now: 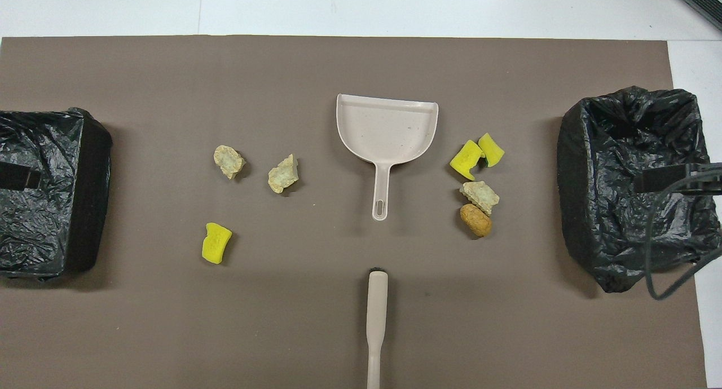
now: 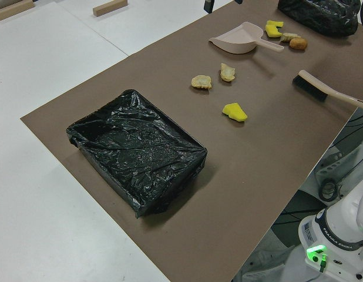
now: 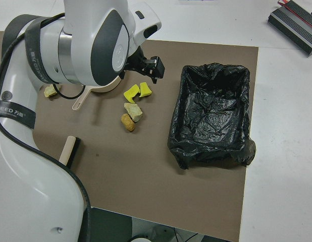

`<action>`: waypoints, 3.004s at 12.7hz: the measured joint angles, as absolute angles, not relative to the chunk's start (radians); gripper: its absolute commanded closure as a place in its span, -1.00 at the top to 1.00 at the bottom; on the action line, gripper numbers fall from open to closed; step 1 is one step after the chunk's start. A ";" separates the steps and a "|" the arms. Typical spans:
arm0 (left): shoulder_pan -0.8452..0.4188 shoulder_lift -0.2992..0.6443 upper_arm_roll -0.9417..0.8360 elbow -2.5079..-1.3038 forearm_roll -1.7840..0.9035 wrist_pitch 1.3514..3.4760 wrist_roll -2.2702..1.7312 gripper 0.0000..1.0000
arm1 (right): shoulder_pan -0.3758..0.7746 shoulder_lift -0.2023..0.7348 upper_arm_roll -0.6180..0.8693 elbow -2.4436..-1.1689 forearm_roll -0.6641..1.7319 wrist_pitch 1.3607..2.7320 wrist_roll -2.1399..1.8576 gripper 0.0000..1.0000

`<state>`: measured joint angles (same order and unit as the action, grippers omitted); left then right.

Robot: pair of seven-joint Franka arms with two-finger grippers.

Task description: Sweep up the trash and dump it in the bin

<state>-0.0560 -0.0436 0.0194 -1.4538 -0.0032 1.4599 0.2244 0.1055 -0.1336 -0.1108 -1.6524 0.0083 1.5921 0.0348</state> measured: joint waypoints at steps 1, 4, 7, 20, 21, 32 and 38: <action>-0.056 -0.044 0.019 -1.454 -0.003 1.460 0.224 1.00 | 0.105 -0.134 -0.111 -1.652 0.008 1.592 0.035 1.00; -0.056 -0.044 0.018 -1.454 -0.003 1.460 0.224 1.00 | 0.105 -0.134 -0.111 -1.652 0.008 1.592 0.035 1.00; -0.056 -0.044 0.015 -1.454 -0.003 1.457 0.224 1.00 | 0.105 -0.134 -0.111 -1.652 0.008 1.592 0.035 1.00; -0.074 -0.072 -0.024 -1.495 -0.005 1.450 0.224 1.00 | 0.105 -0.134 -0.111 -1.652 0.008 1.592 0.035 1.00; -0.093 -0.088 -0.031 -1.519 -0.005 1.450 0.224 1.00 | 0.105 -0.134 -0.111 -1.652 0.008 1.592 0.035 1.00; -0.616 -0.333 -0.045 -2.014 -0.018 1.644 -0.278 1.00 | 0.106 -0.133 -0.111 -1.703 0.002 1.590 0.030 1.00; -0.890 -0.332 -0.047 -2.190 -0.020 1.829 -0.590 1.00 | 0.106 -0.134 -0.111 -1.720 0.002 1.590 0.029 1.00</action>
<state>-0.8899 -0.3316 -0.0468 -2.1899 -0.0201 1.8289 -0.5904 0.1057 -0.1336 -0.1106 -1.7195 0.0021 1.5902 0.0292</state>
